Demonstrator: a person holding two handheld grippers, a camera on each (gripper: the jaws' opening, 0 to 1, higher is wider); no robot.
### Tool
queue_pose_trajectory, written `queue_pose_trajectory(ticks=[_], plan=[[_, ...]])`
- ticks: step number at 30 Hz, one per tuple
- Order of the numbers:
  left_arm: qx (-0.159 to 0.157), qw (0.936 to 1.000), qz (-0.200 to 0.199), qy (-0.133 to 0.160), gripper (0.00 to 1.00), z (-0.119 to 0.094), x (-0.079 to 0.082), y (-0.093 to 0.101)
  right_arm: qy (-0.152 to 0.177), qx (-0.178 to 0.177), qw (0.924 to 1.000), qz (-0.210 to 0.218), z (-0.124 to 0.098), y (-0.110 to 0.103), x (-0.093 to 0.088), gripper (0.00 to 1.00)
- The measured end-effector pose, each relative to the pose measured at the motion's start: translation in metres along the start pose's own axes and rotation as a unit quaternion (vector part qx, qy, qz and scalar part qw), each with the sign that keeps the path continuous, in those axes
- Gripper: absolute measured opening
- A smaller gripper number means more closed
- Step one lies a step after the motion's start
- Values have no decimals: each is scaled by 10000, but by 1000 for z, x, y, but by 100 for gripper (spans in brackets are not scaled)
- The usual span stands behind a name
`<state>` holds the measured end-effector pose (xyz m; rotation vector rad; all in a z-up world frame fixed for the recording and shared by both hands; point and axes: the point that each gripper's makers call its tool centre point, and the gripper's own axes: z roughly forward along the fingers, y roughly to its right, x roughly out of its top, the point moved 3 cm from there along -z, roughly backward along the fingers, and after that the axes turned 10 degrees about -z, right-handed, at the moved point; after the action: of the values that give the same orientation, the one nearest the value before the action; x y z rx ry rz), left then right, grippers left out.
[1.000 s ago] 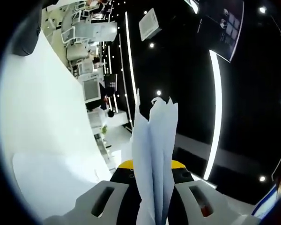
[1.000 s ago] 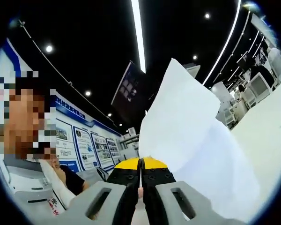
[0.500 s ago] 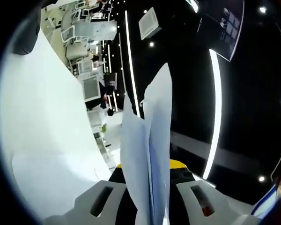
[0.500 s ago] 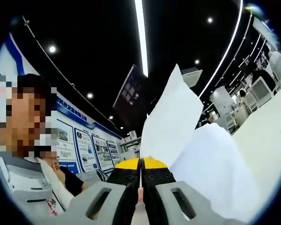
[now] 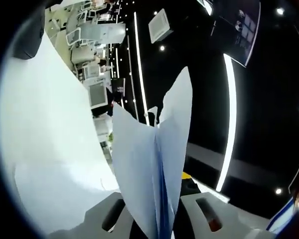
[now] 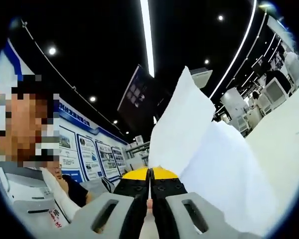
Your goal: Organize the stack of printing papers by aligning and flattening the scattered papers on the table
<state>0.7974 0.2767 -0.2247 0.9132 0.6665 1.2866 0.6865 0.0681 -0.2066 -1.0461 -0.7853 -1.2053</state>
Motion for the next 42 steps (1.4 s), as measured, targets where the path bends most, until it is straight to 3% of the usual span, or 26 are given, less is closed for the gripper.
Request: queue_pose_trajectory(ticks=[17, 24, 42], plan=[[-16, 10000, -49, 31, 6, -1, 1, 1, -56, -47, 10000, 51, -3, 2, -1, 12], [-23, 10000, -18, 25, 6, -1, 0, 2, -19, -276, 9995, 125, -7, 13, 1, 22], [-40, 10000, -11, 21, 6, 0, 2, 2, 104, -692, 9974, 166, -16, 32, 5, 30]])
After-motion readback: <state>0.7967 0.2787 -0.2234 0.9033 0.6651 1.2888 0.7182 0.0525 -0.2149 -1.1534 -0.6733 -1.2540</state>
